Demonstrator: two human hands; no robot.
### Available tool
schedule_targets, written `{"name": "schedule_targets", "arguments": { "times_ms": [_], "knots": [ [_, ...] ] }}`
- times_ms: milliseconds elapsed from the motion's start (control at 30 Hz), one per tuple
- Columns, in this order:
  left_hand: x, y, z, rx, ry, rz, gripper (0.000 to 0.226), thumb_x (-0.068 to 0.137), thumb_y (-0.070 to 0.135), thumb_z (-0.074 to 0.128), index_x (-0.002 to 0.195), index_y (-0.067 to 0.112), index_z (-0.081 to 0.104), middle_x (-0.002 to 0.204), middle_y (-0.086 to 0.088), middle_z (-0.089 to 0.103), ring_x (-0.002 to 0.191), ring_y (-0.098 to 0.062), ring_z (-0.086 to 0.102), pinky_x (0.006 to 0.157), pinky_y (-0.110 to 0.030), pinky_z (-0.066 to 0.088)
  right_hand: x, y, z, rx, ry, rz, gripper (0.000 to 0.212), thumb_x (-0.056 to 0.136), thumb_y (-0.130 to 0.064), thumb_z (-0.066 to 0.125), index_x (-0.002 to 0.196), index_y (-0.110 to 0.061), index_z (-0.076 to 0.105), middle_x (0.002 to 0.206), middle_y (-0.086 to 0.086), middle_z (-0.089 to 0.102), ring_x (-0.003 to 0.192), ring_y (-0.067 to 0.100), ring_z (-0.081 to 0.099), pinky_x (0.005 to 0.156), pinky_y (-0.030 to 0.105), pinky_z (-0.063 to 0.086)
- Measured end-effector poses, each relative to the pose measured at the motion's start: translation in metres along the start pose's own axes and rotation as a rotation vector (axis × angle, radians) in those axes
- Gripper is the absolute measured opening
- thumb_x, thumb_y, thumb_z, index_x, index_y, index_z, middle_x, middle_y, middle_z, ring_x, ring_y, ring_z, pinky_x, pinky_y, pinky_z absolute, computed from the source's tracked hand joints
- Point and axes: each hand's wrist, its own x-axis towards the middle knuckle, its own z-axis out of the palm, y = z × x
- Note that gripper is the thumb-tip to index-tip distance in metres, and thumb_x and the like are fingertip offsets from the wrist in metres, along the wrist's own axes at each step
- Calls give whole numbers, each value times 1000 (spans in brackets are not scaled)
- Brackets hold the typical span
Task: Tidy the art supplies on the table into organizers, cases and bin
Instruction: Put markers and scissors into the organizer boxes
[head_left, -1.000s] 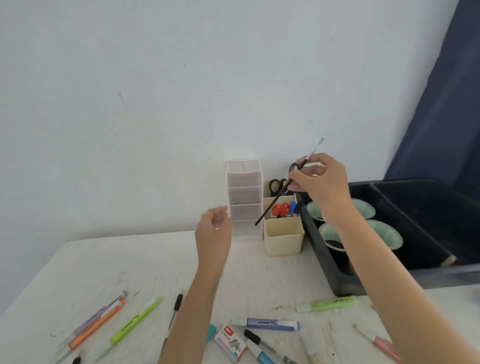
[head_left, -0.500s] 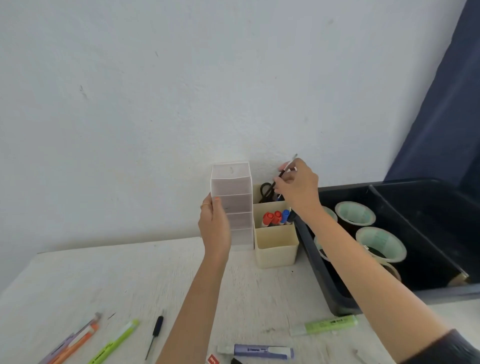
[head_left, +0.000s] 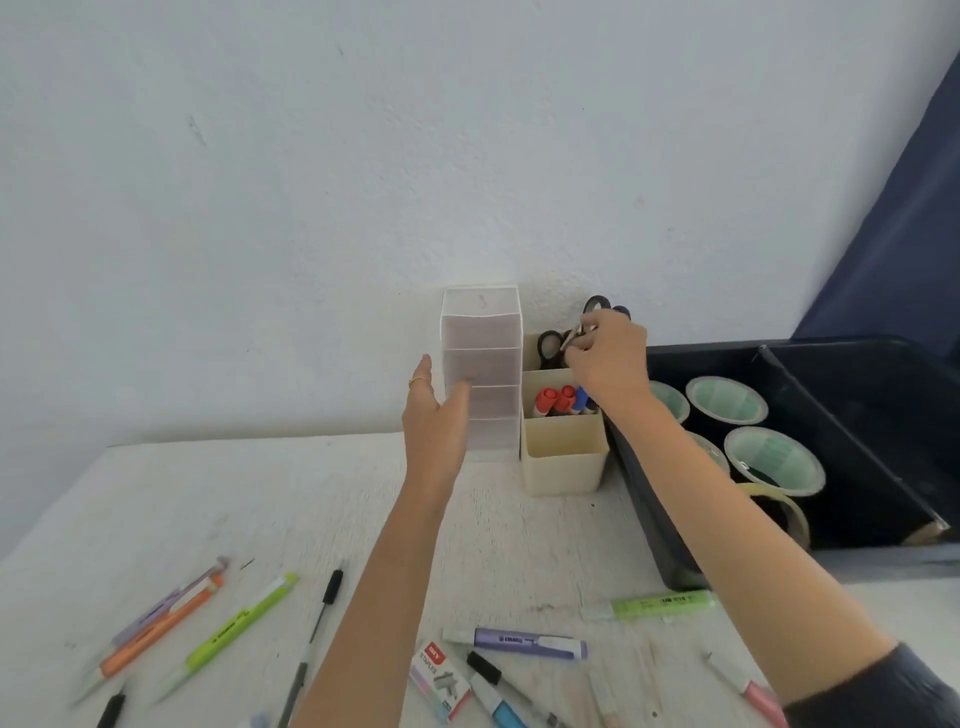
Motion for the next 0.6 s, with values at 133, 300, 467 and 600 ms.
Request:
{"name": "schedule_targets", "arguments": {
  "times_ms": [133, 300, 467, 600],
  "knots": [
    [-33, -9, -21, -73, 62, -24, 47, 92, 15, 50, 137, 23, 41, 140, 2, 43, 127, -12, 42, 94, -24, 31, -47, -23, -14, 86, 114, -106, 32, 87, -1, 52, 117, -11, 55, 99, 7, 61, 85, 19, 60, 74, 23, 48],
    [-71, -28, -61, -100, 188, -41, 30, 91, 14, 48, 118, 23, 57, 117, 6, 57, 99, -1, 53, 75, -17, 39, -117, -48, 4, 227, -166, -160, 19, 86, -1, 55, 97, -14, 62, 73, -6, 58, 65, 6, 54, 53, 10, 43],
    [-100, -49, -104, -65, 318, -58, 25, 89, 12, 50, 108, 22, 63, 107, 7, 63, 101, -3, 56, 85, -23, 45, -178, -54, 62, 219, -483, -171, 19, 85, 0, 58, 90, -17, 66, 80, 2, 65, 73, 18, 64, 63, 19, 50],
    [-122, -67, -140, -17, 426, -55, 22, 89, 9, 51, 104, 18, 65, 102, 6, 66, 95, -1, 59, 73, -14, 43, -216, -56, 97, 87, -721, -336, 23, 88, -3, 54, 98, -12, 72, 95, -6, 65, 66, 0, 52, 62, 4, 40]
  ]
}}
